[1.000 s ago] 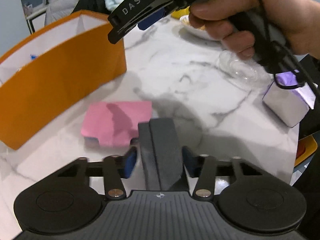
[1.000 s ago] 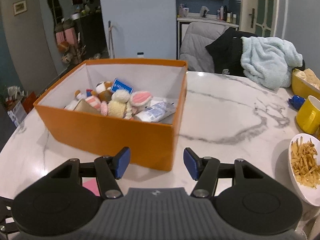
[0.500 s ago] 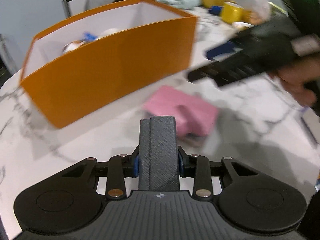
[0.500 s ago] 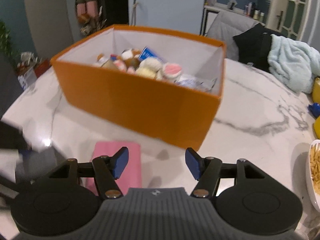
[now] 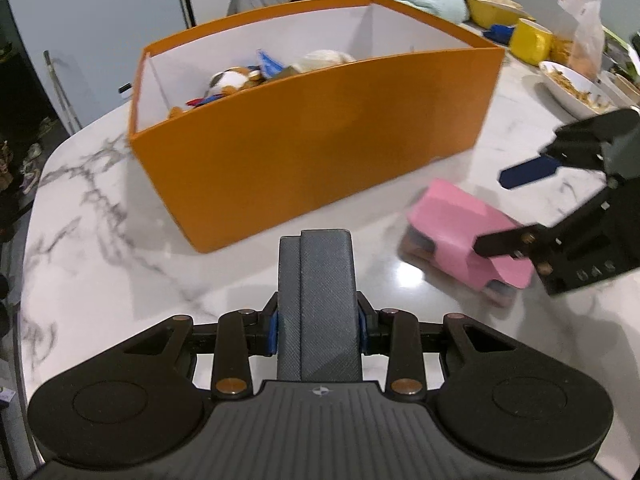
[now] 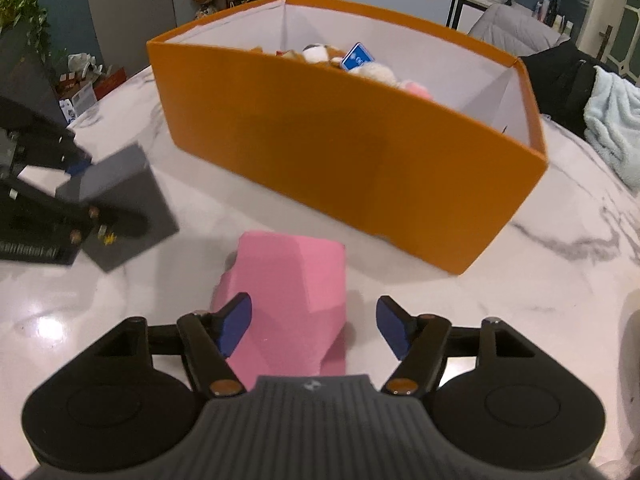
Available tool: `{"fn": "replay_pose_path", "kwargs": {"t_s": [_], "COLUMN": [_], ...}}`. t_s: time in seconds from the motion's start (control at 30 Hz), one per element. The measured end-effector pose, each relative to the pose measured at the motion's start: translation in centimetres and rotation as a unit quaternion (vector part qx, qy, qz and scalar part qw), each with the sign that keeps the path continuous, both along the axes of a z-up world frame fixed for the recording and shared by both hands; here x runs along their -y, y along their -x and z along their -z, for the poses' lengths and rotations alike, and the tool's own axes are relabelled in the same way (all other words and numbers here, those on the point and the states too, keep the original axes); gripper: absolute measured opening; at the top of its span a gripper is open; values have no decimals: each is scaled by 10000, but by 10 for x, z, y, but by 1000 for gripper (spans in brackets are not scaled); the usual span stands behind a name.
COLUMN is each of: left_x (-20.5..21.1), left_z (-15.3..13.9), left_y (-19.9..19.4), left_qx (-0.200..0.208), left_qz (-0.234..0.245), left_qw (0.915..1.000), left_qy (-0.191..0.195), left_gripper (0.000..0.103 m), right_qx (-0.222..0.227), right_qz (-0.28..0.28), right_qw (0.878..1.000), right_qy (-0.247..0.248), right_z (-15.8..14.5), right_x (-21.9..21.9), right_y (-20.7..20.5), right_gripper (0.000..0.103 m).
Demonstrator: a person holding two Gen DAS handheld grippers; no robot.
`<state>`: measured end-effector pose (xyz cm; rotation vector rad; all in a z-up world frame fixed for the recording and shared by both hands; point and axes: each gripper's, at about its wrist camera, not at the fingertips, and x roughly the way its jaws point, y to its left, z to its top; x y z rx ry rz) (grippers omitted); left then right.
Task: Organize objects
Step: 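Grasp the gray case with the left tool while the right tool reaches the pink wallet, then grasp the pink wallet with the right tool while the left tool holds the gray case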
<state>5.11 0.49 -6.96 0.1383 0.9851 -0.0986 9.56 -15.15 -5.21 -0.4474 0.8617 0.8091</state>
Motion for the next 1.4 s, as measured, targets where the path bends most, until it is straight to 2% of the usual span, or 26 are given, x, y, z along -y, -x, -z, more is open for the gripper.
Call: {"fn": "replay_pose_path", "kwargs": {"t_s": [0.37, 0.5, 0.53, 0.6, 0.73, 0.9, 1.0, 1.03, 1.1, 1.17, 1.27, 1.4], "left_x": [-14, -14, -15, -14, -10, -9, -10, -11, -12, -14, -16, -9], "left_z": [9, 10, 11, 13, 15, 13, 13, 13, 13, 14, 14, 11], "left_y": [-7, -9, -10, -10, -10, -10, -10, -11, -11, -10, -11, -11], "left_qx": [-138, -173, -187, -199, -75, 92, 140, 163, 242, 294, 280, 258], "left_qz": [-151, -195, -197, -182, -136, -114, -149, -196, -309, -369, -397, -290], "left_qw": [9998, 9997, 9996, 9996, 9995, 9991, 9992, 9991, 9985, 9983, 9985, 9982], "left_qy": [-35, -5, 1, -19, -261, -405, -342, -347, -373, -354, -248, -464], "left_gripper": [41, 42, 43, 53, 53, 54, 55, 56, 71, 75, 75, 73], "right_qx": [-289, -180, -162, -148, -71, -8, -260, -384, -458, -407, -316, -119], "right_qz": [-52, -114, -106, -74, -90, 45, 315, 408, 483, 509, 467, 289], "right_qw": [9995, 9998, 9998, 9999, 9999, 10000, 9991, 9982, 9974, 9976, 9982, 9995], "right_qy": [-89, 11, 12, -7, 27, -12, -126, -192, -274, -242, -210, -70], "right_z": [6, 8, 8, 9, 12, 14, 16, 18, 18, 18, 19, 22], "right_x": [-8, -12, -12, -13, -15, -13, -11, -10, -8, -8, -9, -14], "right_y": [6, 10, 11, 11, 14, 13, 6, 2, -1, -3, -2, 3], "right_gripper": [73, 77, 77, 79, 84, 83, 82, 82, 82, 83, 84, 91]}}
